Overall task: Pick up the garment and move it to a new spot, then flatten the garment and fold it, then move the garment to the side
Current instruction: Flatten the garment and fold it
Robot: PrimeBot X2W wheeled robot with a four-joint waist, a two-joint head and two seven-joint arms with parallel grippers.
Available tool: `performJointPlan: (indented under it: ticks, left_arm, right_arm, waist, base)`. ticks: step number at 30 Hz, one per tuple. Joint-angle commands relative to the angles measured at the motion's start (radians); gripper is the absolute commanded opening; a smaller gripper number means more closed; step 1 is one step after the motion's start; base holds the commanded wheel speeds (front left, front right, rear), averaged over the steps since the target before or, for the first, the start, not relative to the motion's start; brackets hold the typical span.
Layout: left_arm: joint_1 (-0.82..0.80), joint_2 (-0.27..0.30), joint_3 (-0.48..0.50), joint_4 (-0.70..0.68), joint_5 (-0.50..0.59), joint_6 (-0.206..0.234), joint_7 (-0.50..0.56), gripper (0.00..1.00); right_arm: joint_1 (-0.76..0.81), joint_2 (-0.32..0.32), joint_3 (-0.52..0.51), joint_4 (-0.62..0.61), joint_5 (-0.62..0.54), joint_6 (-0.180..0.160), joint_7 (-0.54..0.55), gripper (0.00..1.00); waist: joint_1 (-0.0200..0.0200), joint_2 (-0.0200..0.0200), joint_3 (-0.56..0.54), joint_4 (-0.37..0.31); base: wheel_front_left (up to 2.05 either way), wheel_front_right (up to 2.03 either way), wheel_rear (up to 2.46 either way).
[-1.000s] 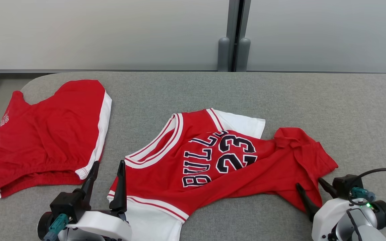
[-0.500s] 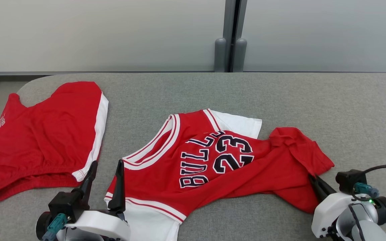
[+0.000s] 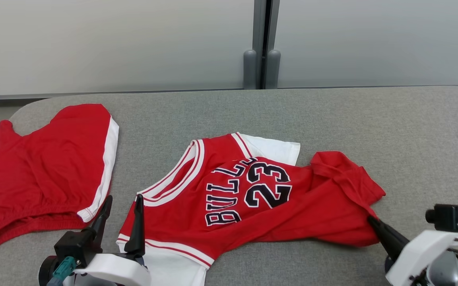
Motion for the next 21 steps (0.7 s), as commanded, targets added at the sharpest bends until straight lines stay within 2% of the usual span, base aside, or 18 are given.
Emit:
performJointPlan:
  ticks: [1, 2, 9, 14, 21]
  left_arm:
    - [0.008, 0.007, 0.001, -0.001, -0.003, 0.004, -0.001, 1.00]
    - [0.009, 0.010, 0.001, -0.002, -0.005, 0.005, 0.003, 1.00]
    - [0.010, 0.018, -0.004, -0.002, -0.008, 0.007, 0.012, 1.00]
    - [0.012, 0.022, -0.009, -0.003, -0.006, 0.007, 0.018, 1.00]
    - [0.013, 0.023, -0.014, -0.003, -0.009, 0.012, 0.022, 1.00]
  right_arm:
    - [0.026, -0.024, 0.003, -0.024, 0.037, 0.000, 0.017, 0.00]
    - [0.062, -0.064, 0.020, -0.075, 0.118, 0.000, 0.061, 0.00]
    - [0.147, -0.165, 0.075, -0.193, 0.349, 0.000, 0.155, 0.00]
    - [0.181, -0.225, 0.115, -0.189, 0.418, 0.000, 0.173, 0.00]
    - [0.189, -0.250, 0.144, -0.109, 0.456, 0.000, 0.181, 0.00]
  waist:
    - [0.0000, -0.0001, 0.000, -0.001]
    - [0.0000, -0.0001, 0.000, -0.001]
    - [0.0000, -0.0001, 0.003, 0.001]
    - [0.0000, -0.0001, 0.006, 0.007]
    - [0.0000, -0.0001, 0.011, 0.010]
  base:
    - [0.00, 0.00, 0.00]
    - [0.00, 0.00, 0.00]
    - [0.00, 0.00, 0.00]
    - [0.00, 0.00, 0.00]
    - [0.00, 0.00, 0.00]
